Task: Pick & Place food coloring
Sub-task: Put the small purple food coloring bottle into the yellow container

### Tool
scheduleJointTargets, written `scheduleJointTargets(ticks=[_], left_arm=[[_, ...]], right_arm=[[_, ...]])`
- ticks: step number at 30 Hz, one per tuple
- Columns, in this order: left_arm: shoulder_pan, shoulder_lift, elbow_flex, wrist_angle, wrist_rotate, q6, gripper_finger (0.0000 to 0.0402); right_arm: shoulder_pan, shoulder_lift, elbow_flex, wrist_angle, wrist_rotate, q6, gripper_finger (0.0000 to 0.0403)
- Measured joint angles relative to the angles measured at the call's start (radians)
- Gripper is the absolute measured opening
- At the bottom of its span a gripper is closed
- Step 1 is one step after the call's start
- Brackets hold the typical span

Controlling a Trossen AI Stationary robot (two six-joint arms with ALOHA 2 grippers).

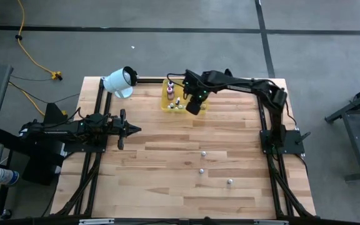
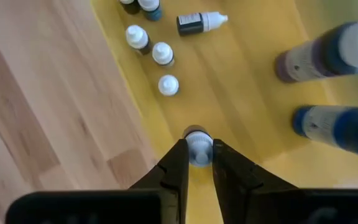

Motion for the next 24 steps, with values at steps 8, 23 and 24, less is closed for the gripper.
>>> scheduleJointTargets(ticks=[8, 23, 24], left_arm=[[0.0, 0.0, 0.0, 0.0, 0.0, 0.0, 0.0], [0.0, 0.0, 0.0, 0.0, 0.0, 0.0, 0.0], [0.0, 0.0, 0.0, 0.0, 0.0, 0.0, 0.0]], right_arm=[[-0.031, 0.063, -0.039, 0.061, -0.037, 0.029, 0.0058], [-0.064, 0.063, -0.173, 0.161, -0.037, 0.048, 0.0061], [-0.064, 0.063, -0.174, 0.164, -0.037, 0.048, 0.006]])
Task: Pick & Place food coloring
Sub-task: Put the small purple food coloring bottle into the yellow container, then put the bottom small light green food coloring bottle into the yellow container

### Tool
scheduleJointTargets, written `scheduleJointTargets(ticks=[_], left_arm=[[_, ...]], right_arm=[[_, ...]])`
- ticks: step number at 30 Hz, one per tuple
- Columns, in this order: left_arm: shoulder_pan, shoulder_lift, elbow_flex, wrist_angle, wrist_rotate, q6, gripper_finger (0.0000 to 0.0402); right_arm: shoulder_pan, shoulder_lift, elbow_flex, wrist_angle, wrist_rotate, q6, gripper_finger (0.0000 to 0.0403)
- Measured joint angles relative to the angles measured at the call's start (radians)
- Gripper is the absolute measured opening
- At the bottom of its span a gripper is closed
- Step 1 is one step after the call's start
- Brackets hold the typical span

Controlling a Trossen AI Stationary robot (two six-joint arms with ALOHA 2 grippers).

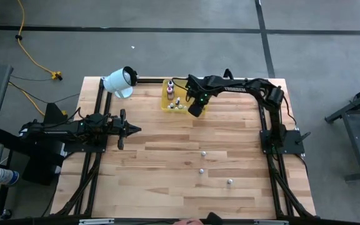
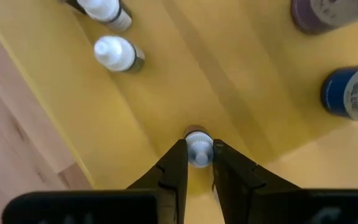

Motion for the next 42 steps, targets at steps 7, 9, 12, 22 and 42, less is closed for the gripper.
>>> scheduleJointTargets(ticks=[7, 9, 12, 22, 42], left_arm=[[0.0, 0.0, 0.0, 0.0, 0.0, 0.0, 0.0], [0.0, 0.0, 0.0, 0.0, 0.0, 0.0, 0.0], [0.0, 0.0, 0.0, 0.0, 0.0, 0.0, 0.0], [0.0, 0.0, 0.0, 0.0, 0.0, 0.0, 0.0], [0.0, 0.0, 0.0, 0.0, 0.0, 0.0, 0.0]], right_arm=[[0.0, 0.0, 0.0, 0.019, 0.0, 0.0, 0.0071], [0.0, 0.0, 0.0, 0.019, 0.0, 0.0, 0.0078], [0.0, 0.0, 0.0, 0.018, -0.004, 0.0, 0.0091], [-0.001, -0.019, 0.001, 0.017, -0.024, 0.0, 0.0135], [0.075, -0.251, 0.002, -0.165, -0.112, -0.162, 0.0163]])
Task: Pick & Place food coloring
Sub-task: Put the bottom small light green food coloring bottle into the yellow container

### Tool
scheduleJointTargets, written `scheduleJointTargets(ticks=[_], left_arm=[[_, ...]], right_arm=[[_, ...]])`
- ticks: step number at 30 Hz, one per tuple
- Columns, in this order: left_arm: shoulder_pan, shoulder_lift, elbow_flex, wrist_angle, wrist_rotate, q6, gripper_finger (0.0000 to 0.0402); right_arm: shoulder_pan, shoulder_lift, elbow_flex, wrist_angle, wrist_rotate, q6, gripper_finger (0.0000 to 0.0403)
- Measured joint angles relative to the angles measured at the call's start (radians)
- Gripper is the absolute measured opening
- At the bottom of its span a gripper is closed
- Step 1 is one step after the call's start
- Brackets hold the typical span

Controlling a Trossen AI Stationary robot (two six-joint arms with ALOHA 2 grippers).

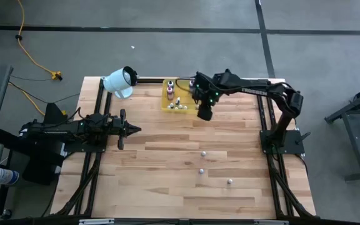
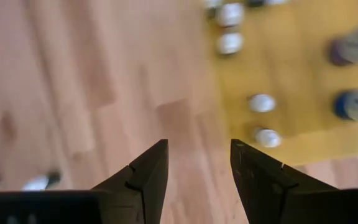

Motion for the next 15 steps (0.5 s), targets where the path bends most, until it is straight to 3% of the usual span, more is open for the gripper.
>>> scheduleJointTargets(ticks=[5, 15], left_arm=[[0.0, 0.0, 0.0, 0.0, 0.0, 0.0, 0.0], [0.0, 0.0, 0.0, 0.0, 0.0, 0.0, 0.0]], right_arm=[[0.065, -0.034, 0.0, -0.071, -0.027, -0.148, 0.0162], [0.163, -0.042, 0.0, -0.129, -0.02, -0.209, 0.0163]])
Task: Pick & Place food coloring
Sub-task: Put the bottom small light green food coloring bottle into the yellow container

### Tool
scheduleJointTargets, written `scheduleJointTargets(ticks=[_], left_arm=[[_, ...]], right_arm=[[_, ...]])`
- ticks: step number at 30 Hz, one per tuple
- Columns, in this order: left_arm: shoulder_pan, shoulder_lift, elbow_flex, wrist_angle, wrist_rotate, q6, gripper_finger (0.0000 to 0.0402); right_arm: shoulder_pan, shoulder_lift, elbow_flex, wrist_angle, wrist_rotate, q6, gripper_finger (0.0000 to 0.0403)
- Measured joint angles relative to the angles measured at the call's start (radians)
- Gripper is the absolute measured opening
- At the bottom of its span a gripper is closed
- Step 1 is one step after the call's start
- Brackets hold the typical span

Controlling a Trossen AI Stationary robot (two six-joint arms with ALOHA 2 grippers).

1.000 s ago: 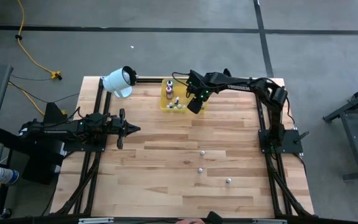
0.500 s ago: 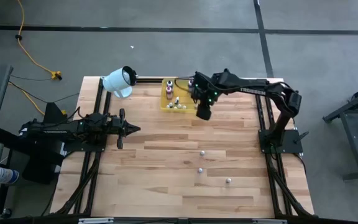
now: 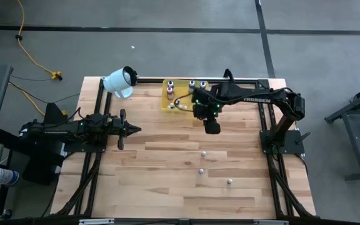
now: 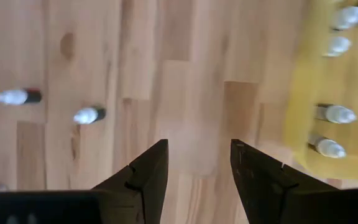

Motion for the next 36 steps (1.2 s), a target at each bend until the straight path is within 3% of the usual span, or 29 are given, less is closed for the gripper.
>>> scheduleJointTargets(ticks=[13, 22, 36], left_arm=[[0.0, 0.0, 0.0, 0.0, 0.0, 0.0, 0.0], [0.0, 0.0, 0.0, 0.0, 0.0, 0.0, 0.0], [0.0, 0.0, 0.0, 0.0, 0.0, 0.0, 0.0]], right_arm=[[0.129, -0.02, -0.001, -0.106, 0.056, -0.097, 0.0161], [0.228, -0.07, -0.001, -0.234, 0.039, -0.095, 0.0159], [0.407, -0.137, -0.002, -0.469, -0.013, 0.509, 0.0161]])
